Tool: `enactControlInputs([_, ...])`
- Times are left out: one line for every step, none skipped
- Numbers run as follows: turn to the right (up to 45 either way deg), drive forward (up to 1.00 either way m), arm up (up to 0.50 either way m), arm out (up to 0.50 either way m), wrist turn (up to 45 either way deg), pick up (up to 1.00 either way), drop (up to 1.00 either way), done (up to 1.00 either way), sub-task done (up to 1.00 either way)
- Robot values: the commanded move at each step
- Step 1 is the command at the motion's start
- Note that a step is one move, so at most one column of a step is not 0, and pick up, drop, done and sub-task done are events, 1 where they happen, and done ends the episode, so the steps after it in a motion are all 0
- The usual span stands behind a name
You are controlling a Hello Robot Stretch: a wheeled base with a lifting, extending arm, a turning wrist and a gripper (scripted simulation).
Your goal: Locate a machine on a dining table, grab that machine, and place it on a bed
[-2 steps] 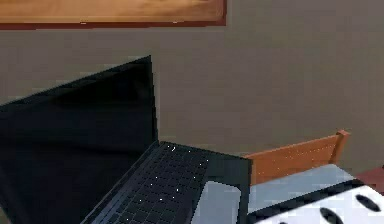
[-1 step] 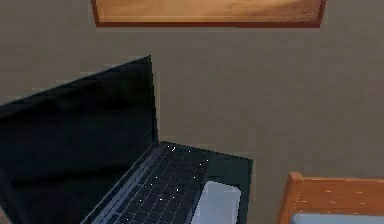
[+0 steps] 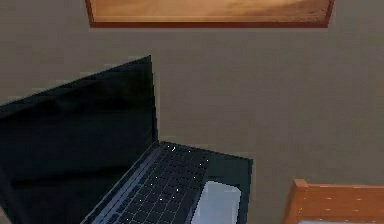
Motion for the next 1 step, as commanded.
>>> enactControlInputs([45.0, 0.0, 0.0, 0.0, 0.0, 0.0, 0.0, 0.0, 0.0])
